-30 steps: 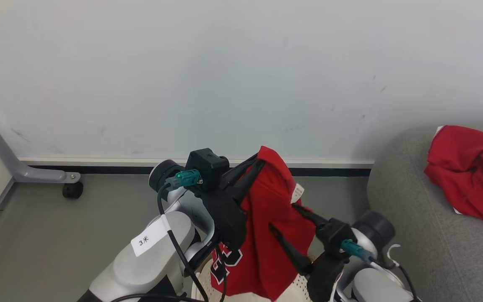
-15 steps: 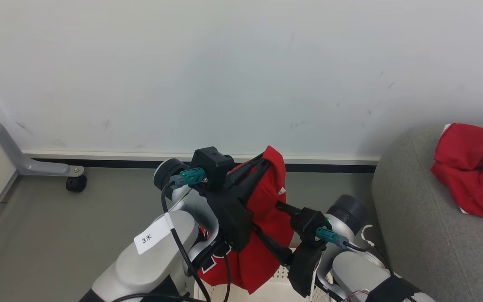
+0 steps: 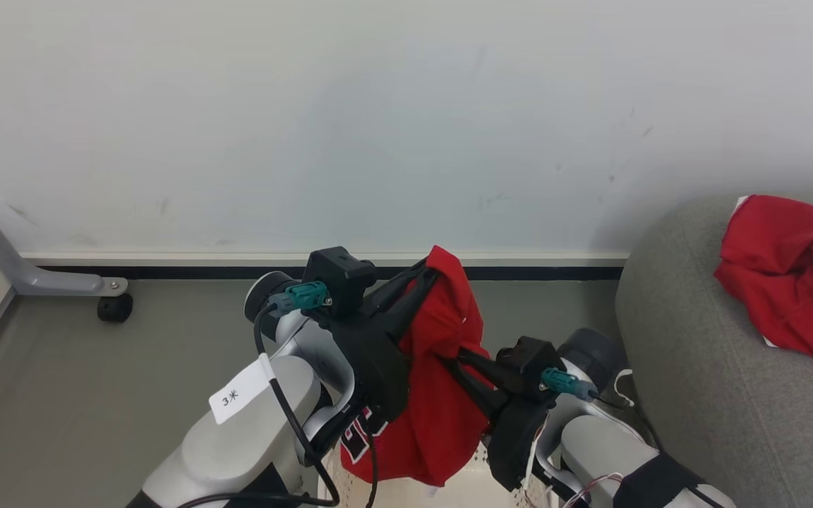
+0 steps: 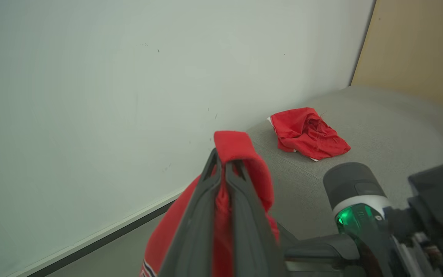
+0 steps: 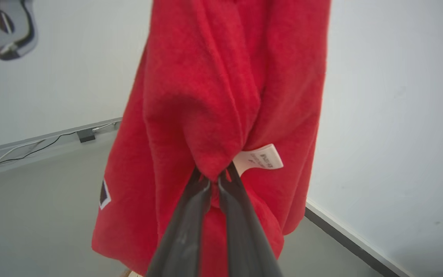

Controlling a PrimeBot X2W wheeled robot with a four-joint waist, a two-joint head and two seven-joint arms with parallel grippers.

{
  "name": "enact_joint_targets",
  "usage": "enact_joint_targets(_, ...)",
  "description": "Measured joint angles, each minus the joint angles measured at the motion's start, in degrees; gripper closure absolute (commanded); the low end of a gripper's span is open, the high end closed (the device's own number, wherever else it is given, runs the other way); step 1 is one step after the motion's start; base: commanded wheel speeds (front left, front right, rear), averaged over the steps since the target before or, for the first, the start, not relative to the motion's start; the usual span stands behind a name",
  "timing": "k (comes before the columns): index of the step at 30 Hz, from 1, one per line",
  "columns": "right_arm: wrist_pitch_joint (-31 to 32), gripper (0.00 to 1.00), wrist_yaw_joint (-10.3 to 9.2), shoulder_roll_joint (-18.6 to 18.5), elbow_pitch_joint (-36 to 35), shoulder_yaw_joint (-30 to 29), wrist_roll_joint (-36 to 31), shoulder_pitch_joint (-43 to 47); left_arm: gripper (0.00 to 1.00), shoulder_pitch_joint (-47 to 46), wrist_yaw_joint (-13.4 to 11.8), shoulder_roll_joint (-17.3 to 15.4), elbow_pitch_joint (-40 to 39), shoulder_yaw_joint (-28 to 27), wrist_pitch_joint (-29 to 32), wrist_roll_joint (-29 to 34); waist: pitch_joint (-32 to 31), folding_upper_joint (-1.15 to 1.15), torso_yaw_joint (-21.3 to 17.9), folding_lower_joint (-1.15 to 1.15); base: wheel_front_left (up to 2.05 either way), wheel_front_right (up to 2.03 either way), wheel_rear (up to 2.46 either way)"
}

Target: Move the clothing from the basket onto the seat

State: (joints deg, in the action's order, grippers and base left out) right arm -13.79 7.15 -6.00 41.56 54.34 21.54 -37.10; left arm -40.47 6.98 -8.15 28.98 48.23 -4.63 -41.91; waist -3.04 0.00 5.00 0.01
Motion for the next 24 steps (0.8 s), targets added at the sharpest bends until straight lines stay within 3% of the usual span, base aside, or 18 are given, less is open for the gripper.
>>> enact_joint_targets(1,-0.1,1.0,0.0,0.0,0.02,-0.43,0.75,0.01,0.75,0.18,-0.01,-0.04,-0.01,-0.24,-0.01,-0.21,0.04,0.0,-0.22,0.0,0.0,0.0,0.0)
enact_joint_targets(2,-0.24,1.0,-0.01,0.0,0.01,-1.12,1.56,0.02,0.61,0.42,-0.14,-0.12,-0.01,-0.43,-0.01,-0.25,0.08,0.0,-0.47,0.0,0.0,0.0,0.0)
enact_joint_targets(3,-0.42,1.0,0.0,-0.02,0.0,-1.89,2.44,0.03,0.4,0.77,-0.45,-0.21,0.0,-0.63,-0.01,-0.32,0.11,0.0,-0.72,0.0,0.0,0.0,0.0)
enact_joint_targets(4,-0.42,1.0,-0.01,-0.02,-0.01,-2.6,3.48,0.03,0.09,1.15,-0.46,-0.42,0.0,-0.81,-0.02,-0.42,0.15,0.0,-0.99,0.0,0.0,0.0,0.0)
enact_joint_targets(5,-0.43,1.0,-0.01,-0.09,-0.01,-3.35,4.22,0.03,0.0,1.46,-0.49,-0.6,0.04,-0.98,-0.04,-0.63,0.19,0.0,-1.29,0.0,0.0,0.0,0.0)
enact_joint_targets(19,-0.47,1.0,-0.07,-4.54,-1.09,-14.83,10.63,0.07,0.0,5.33,-0.93,-1.67,-0.27,-1.71,-2.27,-1.4,0.36,0.0,-6.41,0.0,0.0,0.0,0.0)
enact_joint_targets(24,-0.48,1.0,-1.19,-6.82,-3.3,-17.31,10.73,0.74,0.0,7.47,-0.92,-1.79,-1.22,-0.97,-3.07,-1.4,0.14,0.0,-8.12,0.0,0.0,0.0,0.0)
